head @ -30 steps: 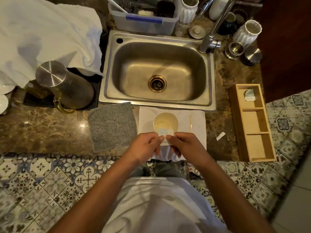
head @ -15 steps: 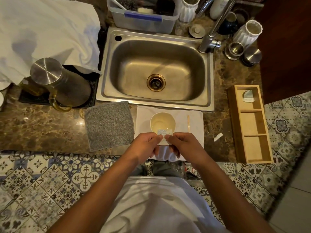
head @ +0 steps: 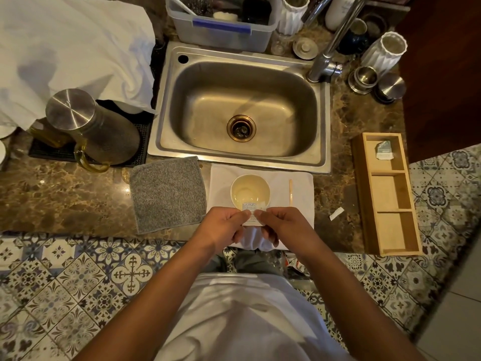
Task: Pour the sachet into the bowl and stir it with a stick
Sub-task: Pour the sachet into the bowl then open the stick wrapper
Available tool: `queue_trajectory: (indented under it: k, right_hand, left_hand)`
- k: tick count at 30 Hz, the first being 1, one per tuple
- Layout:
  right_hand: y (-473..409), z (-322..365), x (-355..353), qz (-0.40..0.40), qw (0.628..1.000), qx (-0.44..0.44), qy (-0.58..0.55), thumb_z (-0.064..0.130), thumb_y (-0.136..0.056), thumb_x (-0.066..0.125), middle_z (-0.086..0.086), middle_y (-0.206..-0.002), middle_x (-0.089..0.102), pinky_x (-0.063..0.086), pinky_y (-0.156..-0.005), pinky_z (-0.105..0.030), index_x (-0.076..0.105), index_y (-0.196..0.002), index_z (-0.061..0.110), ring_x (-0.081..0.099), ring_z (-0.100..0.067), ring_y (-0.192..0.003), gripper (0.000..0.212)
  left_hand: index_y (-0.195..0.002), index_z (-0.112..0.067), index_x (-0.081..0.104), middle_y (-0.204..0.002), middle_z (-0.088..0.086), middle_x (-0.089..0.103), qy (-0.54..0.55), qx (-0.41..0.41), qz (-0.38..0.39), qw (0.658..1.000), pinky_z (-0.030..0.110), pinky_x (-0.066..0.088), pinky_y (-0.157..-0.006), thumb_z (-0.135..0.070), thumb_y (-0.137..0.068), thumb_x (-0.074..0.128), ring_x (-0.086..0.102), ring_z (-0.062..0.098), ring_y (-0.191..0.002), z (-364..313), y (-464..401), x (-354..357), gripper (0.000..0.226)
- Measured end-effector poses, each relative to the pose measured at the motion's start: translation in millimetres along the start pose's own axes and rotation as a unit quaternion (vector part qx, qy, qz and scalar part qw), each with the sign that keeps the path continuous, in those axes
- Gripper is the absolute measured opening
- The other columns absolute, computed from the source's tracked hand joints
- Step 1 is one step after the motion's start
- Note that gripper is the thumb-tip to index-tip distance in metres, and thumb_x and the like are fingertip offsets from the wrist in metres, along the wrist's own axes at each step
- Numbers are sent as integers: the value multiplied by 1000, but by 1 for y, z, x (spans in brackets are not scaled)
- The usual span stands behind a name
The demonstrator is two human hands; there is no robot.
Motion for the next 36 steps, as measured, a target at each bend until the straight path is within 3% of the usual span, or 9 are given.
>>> queue_trajectory:
  k: [7,16,26,36]
  right_hand:
    - [-1,-3,2,1,1000,5,-2,36,-99,62,-13,-57,62,47,-58,-28,67,-61,9,54,-18,-51,47]
    - [-1,-4,4,3,1000,9,-1,38,-99,61,-14,-57,62,47,-60,-30,67,-67,-4,54,-19,-51,53]
    - [-1,0,5,4,1000,18,5,38,-99,62,-11,-54,61,46,-55,-27,67,-59,11,53,-18,-48,48]
    - [0,0,4,4,1000,24,9,39,-98,63,-10,-54,61,47,-57,-28,67,-59,10,54,-17,-48,49]
  left_hand:
    - [-62,-6,56,-47,2,54,-13,-4,-1,1000,17,34,-42,-26,-102,59,38,7,-35,4,1,-2,45]
    - [-54,-12,49,-41,-1,47,-1,-10,2,1000,19,30,-41,-23,-102,59,33,8,-34,3,1,-3,50]
    - [-61,-6,52,-44,3,48,10,-19,-3,1000,19,30,-40,-24,-101,60,33,9,-33,2,1,-5,44]
    - [-54,-11,50,-43,1,48,15,-20,-3,1000,18,29,-39,-23,-101,60,33,8,-33,4,1,-4,49]
Point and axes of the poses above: each hand's wrist, its own y-axis away from the middle knuckle, its own x-axis out of the palm, z = x × y, the point moved 1 cm from there along -y, towards the middle knuckle
